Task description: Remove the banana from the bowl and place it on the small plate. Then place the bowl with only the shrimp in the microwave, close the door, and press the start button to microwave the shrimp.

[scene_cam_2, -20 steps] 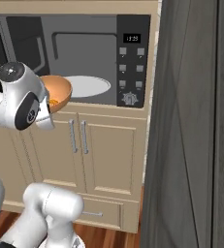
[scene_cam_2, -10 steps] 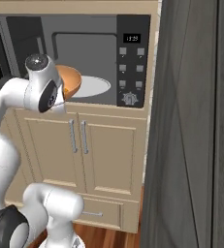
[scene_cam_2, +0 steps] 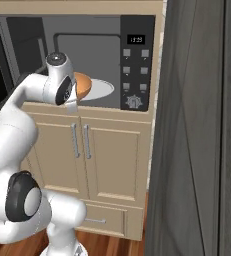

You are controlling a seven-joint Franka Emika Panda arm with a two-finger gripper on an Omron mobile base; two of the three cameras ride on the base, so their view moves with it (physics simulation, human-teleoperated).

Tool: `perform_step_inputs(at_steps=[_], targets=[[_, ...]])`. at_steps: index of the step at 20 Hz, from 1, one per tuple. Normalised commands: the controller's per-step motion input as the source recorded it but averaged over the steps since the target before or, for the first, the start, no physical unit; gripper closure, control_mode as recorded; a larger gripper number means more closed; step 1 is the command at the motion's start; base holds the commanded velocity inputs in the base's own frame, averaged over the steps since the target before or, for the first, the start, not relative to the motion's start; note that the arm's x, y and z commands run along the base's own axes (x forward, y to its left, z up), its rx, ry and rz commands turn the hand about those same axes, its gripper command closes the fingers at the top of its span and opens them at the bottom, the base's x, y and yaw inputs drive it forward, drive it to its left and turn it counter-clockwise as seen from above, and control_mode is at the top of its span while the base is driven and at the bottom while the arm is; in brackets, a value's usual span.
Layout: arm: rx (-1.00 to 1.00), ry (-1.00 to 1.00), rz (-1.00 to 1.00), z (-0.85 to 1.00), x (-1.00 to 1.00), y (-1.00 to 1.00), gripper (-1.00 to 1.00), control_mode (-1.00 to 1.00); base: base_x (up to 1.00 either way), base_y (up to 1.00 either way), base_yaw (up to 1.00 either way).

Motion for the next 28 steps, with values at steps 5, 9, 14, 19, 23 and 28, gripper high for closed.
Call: perform_step_inputs(at_steps=[5,9,14,19,23,28], targets=[[-0.01,0.10,0.00,-0.29,0.72,0.03,1.00,-1.00,0.00,0.00,0.00],[0.00,0.04,0.00,0.00,0.63,0.00,1.00,-1.00,0.00,0.00,0.00],[0.00,0.01,0.00,0.00,0.66,0.08,1.00,-1.00,0.00,0.00,0.00],[0.00,0.05,0.00,-0.13,0.58,0.26,1.00,-1.00,0.00,0.00,0.00],[0.00,0.03,0.00,-0.18,0.24,0.16,-1.00,-1.00,0.00,0.00,0.00],[0.00,-0.13,0.00,0.04,-0.22,0.00,-1.00,-1.00,0.00,0.00,0.00]])
